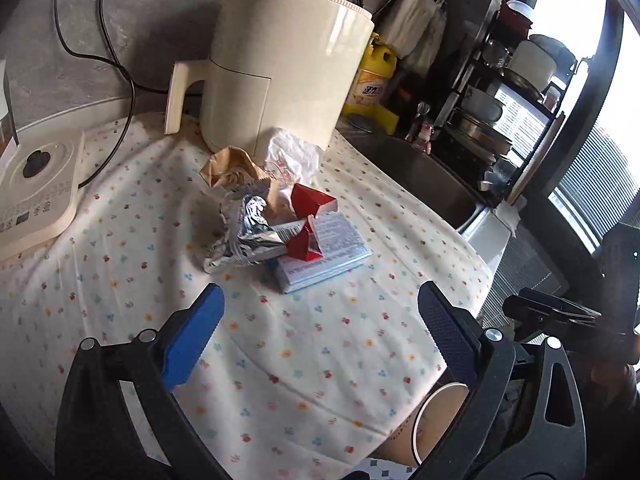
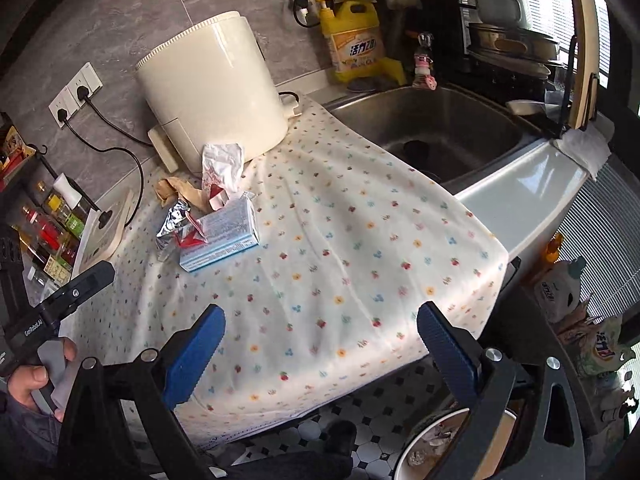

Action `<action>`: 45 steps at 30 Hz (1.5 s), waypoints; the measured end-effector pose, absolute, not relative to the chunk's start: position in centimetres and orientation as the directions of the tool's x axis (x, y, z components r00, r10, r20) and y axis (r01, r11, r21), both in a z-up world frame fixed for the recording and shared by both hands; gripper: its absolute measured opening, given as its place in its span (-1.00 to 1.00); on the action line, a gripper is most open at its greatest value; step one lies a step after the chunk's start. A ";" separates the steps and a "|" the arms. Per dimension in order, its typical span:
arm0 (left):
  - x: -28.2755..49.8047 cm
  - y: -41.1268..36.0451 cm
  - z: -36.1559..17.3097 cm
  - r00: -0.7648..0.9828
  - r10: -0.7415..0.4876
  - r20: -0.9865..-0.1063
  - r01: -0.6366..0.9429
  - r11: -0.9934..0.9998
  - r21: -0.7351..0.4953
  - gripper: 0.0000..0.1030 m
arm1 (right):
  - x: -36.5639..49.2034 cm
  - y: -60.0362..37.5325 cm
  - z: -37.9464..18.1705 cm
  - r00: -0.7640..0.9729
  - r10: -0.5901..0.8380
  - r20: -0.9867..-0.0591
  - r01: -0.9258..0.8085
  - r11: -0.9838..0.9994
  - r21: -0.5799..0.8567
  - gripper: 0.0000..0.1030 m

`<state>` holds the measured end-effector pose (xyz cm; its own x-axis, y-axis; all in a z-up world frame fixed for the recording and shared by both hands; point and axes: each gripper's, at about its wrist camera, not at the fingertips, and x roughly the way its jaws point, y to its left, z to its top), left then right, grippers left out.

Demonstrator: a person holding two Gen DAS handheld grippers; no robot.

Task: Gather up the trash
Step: 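Move both tools back toward the counter, then grasp the crumpled foil with the left tool while the right tool grasps a red paper piece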

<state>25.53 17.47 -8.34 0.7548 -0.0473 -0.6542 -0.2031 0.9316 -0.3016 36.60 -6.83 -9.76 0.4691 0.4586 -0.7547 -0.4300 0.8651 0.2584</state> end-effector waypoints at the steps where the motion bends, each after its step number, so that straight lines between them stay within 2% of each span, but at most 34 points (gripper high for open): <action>1: 25.7 18.2 -8.4 0.758 -0.046 -0.651 -0.201 0.932 -0.300 0.87 | 36.8 -6.2 -9.8 0.472 0.462 -0.751 -0.428 0.865 0.263 0.83; 5: 25.8 20.5 -8.3 0.785 -0.043 -0.618 -0.195 0.930 -0.312 0.86 | 37.5 -3.9 -10.1 0.475 0.467 -0.746 -0.428 0.863 0.267 0.82; 7: 26.2 21.6 -8.6 0.779 -0.046 -0.625 -0.201 0.927 -0.318 0.77 | 38.0 -2.7 -10.4 0.465 0.466 -0.753 -0.432 0.862 0.267 0.78; 9: 26.9 22.6 -8.8 0.771 -0.058 -0.634 -0.200 0.923 -0.328 0.59 | 38.4 -1.5 -10.4 0.461 0.465 -0.756 -0.444 0.858 0.257 0.74; 11: 27.5 23.3 -9.0 0.768 -0.067 -0.637 -0.190 0.926 -0.326 0.51 | 38.7 -0.4 -10.3 0.462 0.466 -0.754 -0.448 0.857 0.255 0.70; 22: 31.9 25.4 -12.2 0.718 -0.150 -0.679 -0.154 0.918 -0.365 0.25 | 39.7 3.9 -10.7 0.442 0.444 -0.780 -0.475 0.853 0.216 0.57; 28: 33.9 26.7 -14.7 0.689 -0.173 -0.704 -0.184 0.897 -0.401 -0.09 | 40.4 5.5 -11.6 0.412 0.409 -0.814 -0.481 0.857 0.188 0.54; 29: 34.1 26.8 -15.0 0.684 -0.181 -0.707 -0.186 0.893 -0.409 -0.25 | 40.5 5.8 -11.7 0.408 0.407 -0.817 -0.487 0.854 0.182 0.54; 30: 34.2 26.9 -15.3 0.681 -0.191 -0.707 -0.183 0.890 -0.417 -0.50 | 40.6 6.1 -11.7 0.404 0.405 -0.820 -0.493 0.852 0.178 0.54; 32: 34.2 26.9 -15.3 0.694 -0.202 -0.691 -0.167 0.889 -0.427 -0.71 | 40.7 6.9 -11.7 0.397 0.406 -0.823 -0.509 0.844 0.170 0.54; 45: 30.2 30.0 -13.5 0.746 -0.111 -0.657 -0.252 0.866 -0.432 -0.74 | 41.0 13.4 -12.4 0.338 0.437 -0.833 -0.634 0.760 0.142 0.53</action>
